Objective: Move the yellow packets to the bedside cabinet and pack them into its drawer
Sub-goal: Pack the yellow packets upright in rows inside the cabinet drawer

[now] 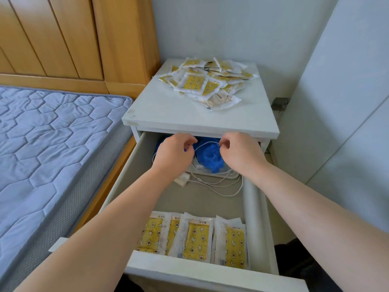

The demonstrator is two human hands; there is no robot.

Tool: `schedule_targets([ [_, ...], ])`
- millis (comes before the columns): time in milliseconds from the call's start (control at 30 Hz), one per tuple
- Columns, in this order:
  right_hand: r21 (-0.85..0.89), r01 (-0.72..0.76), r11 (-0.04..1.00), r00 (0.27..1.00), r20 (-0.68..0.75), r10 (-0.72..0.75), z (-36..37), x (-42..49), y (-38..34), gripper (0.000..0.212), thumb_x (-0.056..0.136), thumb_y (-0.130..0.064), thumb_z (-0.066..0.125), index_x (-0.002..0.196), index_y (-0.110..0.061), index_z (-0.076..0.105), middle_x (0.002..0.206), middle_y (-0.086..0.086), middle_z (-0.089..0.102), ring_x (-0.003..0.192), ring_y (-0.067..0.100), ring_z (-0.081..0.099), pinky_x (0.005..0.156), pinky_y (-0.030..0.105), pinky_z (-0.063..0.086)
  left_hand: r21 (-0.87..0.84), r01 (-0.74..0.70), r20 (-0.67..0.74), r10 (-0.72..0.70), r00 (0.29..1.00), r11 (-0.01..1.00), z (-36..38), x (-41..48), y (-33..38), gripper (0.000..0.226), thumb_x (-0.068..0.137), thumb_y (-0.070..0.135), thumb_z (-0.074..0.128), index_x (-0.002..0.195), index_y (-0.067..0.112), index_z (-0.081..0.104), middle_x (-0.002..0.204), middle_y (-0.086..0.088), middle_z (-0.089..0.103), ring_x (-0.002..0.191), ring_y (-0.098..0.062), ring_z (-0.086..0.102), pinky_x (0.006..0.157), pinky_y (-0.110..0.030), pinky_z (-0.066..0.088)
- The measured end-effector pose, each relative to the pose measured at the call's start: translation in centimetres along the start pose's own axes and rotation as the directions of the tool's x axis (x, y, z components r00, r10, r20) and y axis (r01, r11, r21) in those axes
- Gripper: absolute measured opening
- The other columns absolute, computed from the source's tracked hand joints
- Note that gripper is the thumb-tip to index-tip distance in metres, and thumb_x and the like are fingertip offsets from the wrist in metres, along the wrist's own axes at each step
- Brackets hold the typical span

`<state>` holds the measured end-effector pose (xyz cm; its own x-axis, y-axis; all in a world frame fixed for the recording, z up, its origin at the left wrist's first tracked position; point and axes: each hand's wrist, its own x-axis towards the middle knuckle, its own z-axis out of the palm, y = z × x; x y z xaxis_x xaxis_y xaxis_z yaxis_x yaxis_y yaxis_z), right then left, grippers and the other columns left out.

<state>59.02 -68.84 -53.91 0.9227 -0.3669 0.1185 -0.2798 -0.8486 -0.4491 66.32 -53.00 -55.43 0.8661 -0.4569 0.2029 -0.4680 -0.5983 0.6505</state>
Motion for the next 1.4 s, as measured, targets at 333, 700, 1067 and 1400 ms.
schedule_targets([
  [333, 0.182, -0.007, 0.983, 0.999, -0.038, 0.014, -2.8, 6.1, 1.5, 0.048, 0.094, -0.019, 0.049, 0.14, -0.009, 0.037, 0.145, 0.007, 0.033, 0.132, 0.022, 0.034, 0.103, 0.032, 0.032, -0.013, 0.027, -0.012, -0.027, 1.0, 1.0, -1.9, 6.5, 2.1, 0.041, 0.093, 0.01, 0.049, 0.134, 0.02, 0.05, 0.14, 0.001, 0.045, 0.122, -0.016, 0.045, 0.085, -0.019, 0.032],
  [700, 0.12, 0.033, 0.992, 0.999, -0.026, -0.03, -1.5, 12.5, 2.2, 0.068, 0.089, -0.02, 0.051, 0.15, -0.017, 0.019, 0.158, 0.006, 0.012, 0.146, 0.023, 0.008, 0.117, 0.05, 0.014, 0.411, 0.085, 0.073, -0.126, 0.989, 0.908, 0.3, 13.5, -0.5, 0.063, 0.1, 0.048, 0.029, 0.153, 0.031, -0.001, 0.161, 0.0, -0.012, 0.148, -0.022, -0.011, 0.118, -0.044, 0.004],
  [1067, 0.154, 0.037, 0.987, 0.996, -0.081, -0.025, -0.7, 14.5, 2.4, 0.061, 0.091, -0.013, 0.041, 0.149, -0.021, 0.022, 0.153, 0.001, 0.03, 0.143, 0.019, 0.02, 0.118, 0.045, 0.012, 0.41, -0.042, 0.051, 0.023, 0.998, 0.911, 1.5, 19.0, -0.3, 0.07, 0.093, 0.067, 0.018, 0.153, 0.033, 0.006, 0.161, 0.006, -0.005, 0.146, -0.018, -0.02, 0.117, -0.047, -0.011],
  [1400, 0.285, -0.012, 0.958, 0.996, -0.082, 0.037, -1.1, 14.3, 2.3, 0.059, 0.091, -0.012, 0.042, 0.147, -0.022, 0.028, 0.142, 0.004, 0.045, 0.132, 0.023, 0.038, 0.112, 0.041, 0.028, 0.303, -0.153, 0.088, 0.133, 0.987, 0.941, 1.7, 17.5, 0.3, 0.05, 0.093, 0.045, 0.047, 0.14, 0.028, 0.042, 0.149, 0.01, 0.035, 0.138, -0.013, 0.028, 0.113, -0.03, 0.022],
])
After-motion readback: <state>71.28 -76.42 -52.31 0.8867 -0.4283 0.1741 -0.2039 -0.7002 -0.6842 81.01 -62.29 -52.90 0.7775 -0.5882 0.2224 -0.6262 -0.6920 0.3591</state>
